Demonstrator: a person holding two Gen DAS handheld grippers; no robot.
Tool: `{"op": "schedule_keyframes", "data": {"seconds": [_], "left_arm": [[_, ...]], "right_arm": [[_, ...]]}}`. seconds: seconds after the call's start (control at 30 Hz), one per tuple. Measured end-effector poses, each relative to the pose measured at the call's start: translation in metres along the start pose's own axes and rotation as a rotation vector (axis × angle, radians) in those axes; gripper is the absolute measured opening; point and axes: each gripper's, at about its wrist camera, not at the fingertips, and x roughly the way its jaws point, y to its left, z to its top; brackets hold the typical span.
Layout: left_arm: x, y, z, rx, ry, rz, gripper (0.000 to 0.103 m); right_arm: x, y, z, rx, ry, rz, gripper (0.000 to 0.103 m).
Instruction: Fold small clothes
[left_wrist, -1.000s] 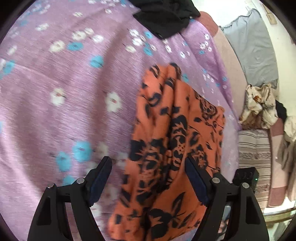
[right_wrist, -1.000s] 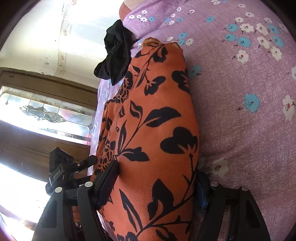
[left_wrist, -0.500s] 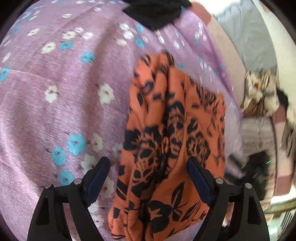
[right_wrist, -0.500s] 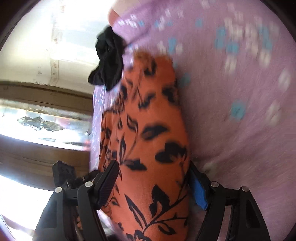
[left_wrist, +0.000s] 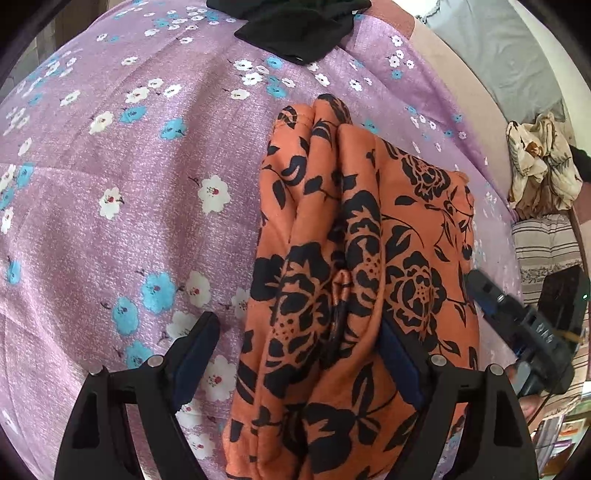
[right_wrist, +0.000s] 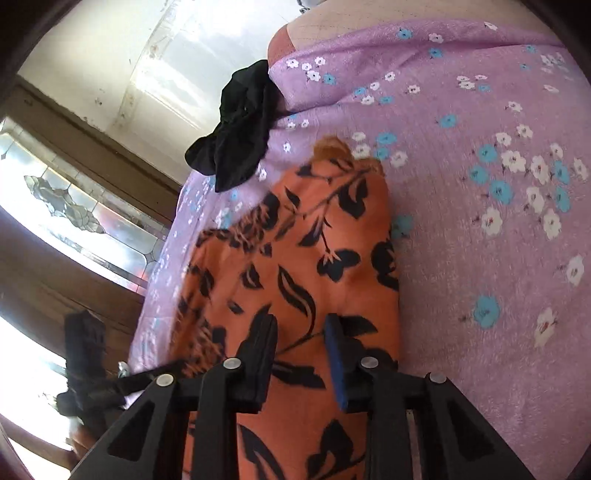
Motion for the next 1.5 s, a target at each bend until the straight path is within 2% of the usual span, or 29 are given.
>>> {"op": "schedule_keyframes", "data": {"seconds": [0.1, 0.17, 0.27, 0.37, 0.4, 0.5, 0.63, 0.7, 0.73, 0.8, 0.87, 0.97, 1.03, 1.1, 1.2, 1.3, 1.4, 1.5], "left_arm": [[0.002, -0.001, -0.002, -0.019, 0.019, -0.037, 0.085], [0.001, 0.003, -0.001, -0.040, 0.027, -0.070, 0.085], [-0.003, 0.011, -0.001, -0.053, 0.034, -0.098, 0.085], [-0.005, 0.011, -0.002, -0.023, 0.054, -0.133, 0.085], [-0.003, 0.009, -0.001, -0.014, 0.062, -0.140, 0.086], [0.002, 0.001, -0.005, 0.029, 0.086, -0.136, 0.086], [0.005, -0.001, -0.005, 0.000, 0.079, -0.182, 0.086], [0.004, 0.000, -0.005, -0.013, 0.071, -0.213, 0.084], [0.004, -0.001, -0.006, -0.013, 0.069, -0.227, 0.075], [0.002, 0.002, -0.006, -0.010, 0.064, -0.231, 0.068], [0.002, 0.004, -0.008, -0.019, 0.062, -0.233, 0.068], [0.006, 0.006, -0.010, -0.028, 0.074, -0.212, 0.072], [0.007, 0.005, -0.009, -0.032, 0.076, -0.220, 0.079], [0.008, 0.000, -0.010, -0.014, 0.069, -0.203, 0.079], [0.009, -0.008, -0.009, 0.020, 0.048, -0.169, 0.078], [0.011, -0.013, -0.007, 0.030, 0.030, -0.142, 0.069], [0.011, -0.020, -0.007, 0.059, 0.007, -0.110, 0.060], [0.008, -0.029, -0.010, 0.086, -0.025, -0.070, 0.050]], "right_arm": [[-0.003, 0.015, 0.012, -0.035, -0.024, 0.063, 0.030], [0.012, 0.033, 0.022, -0.054, 0.022, 0.087, 0.031], [0.055, 0.065, 0.036, -0.108, 0.129, 0.034, 0.032], [0.106, 0.073, 0.041, -0.079, 0.256, 0.041, 0.032], [0.116, 0.073, 0.041, -0.074, 0.272, 0.023, 0.032], [0.123, 0.072, 0.045, -0.053, 0.264, 0.001, 0.032], [0.083, 0.056, 0.039, 0.027, 0.231, 0.074, 0.033], [0.057, 0.044, 0.037, 0.056, 0.205, 0.083, 0.049], [0.041, 0.034, 0.034, 0.078, 0.183, 0.093, 0.066], [0.012, 0.014, 0.027, 0.127, 0.120, 0.112, 0.070], [-0.016, -0.003, 0.014, 0.160, 0.084, 0.079, 0.073], [-0.030, -0.033, -0.005, 0.230, 0.097, 0.056, 0.075], [-0.023, -0.049, -0.016, 0.295, 0.134, 0.072, 0.075], [-0.010, -0.058, -0.023, 0.340, 0.156, 0.105, 0.075], [0.002, -0.050, -0.023, 0.303, 0.126, 0.156, 0.076], [0.018, -0.042, -0.022, 0.284, 0.135, 0.240, 0.076], [0.027, -0.027, -0.023, 0.209, 0.096, 0.218, 0.077], [0.027, -0.009, -0.031, 0.138, 0.071, 0.173, 0.063]]}}
